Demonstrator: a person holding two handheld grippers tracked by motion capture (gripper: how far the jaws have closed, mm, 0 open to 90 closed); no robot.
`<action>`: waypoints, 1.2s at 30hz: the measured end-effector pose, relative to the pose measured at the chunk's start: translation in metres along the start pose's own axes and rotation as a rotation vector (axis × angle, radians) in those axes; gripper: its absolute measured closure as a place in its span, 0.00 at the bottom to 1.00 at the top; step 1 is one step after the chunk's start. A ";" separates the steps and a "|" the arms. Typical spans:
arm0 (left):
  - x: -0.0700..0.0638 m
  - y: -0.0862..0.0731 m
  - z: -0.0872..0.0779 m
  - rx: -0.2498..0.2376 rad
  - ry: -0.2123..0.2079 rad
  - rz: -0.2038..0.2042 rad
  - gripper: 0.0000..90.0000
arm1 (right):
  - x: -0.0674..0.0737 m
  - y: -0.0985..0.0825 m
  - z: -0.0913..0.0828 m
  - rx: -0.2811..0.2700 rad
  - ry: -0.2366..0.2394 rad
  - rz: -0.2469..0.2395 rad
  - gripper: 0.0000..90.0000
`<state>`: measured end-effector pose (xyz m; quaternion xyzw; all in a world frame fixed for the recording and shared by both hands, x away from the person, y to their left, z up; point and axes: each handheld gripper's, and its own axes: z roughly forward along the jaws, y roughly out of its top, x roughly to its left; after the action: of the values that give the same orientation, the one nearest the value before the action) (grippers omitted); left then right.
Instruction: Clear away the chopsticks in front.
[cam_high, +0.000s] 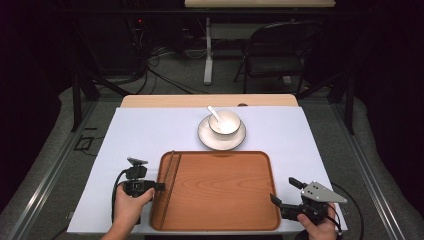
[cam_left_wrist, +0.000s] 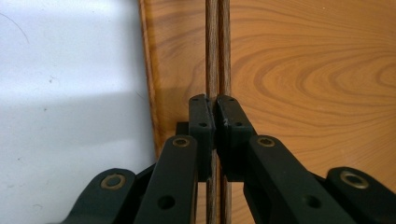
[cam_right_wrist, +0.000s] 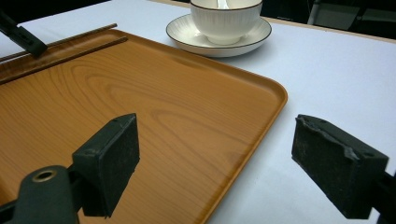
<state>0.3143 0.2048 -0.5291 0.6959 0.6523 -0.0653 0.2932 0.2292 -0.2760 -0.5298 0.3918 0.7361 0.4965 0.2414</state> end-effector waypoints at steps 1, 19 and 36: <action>0.000 0.000 0.001 0.002 0.003 -0.001 0.95 | 0.000 0.000 0.000 0.000 0.000 -0.001 0.16; 0.001 0.000 0.009 0.025 -0.001 -0.015 0.94 | 0.000 0.000 0.000 -0.003 0.003 0.008 0.16; 0.000 0.002 -0.002 -0.035 -0.047 -0.004 0.82 | -0.001 0.000 0.000 -0.001 0.003 0.008 0.16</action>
<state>0.3154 0.2059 -0.5269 0.6877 0.6475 -0.0708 0.3206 0.2301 -0.2766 -0.5301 0.3937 0.7347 0.4983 0.2385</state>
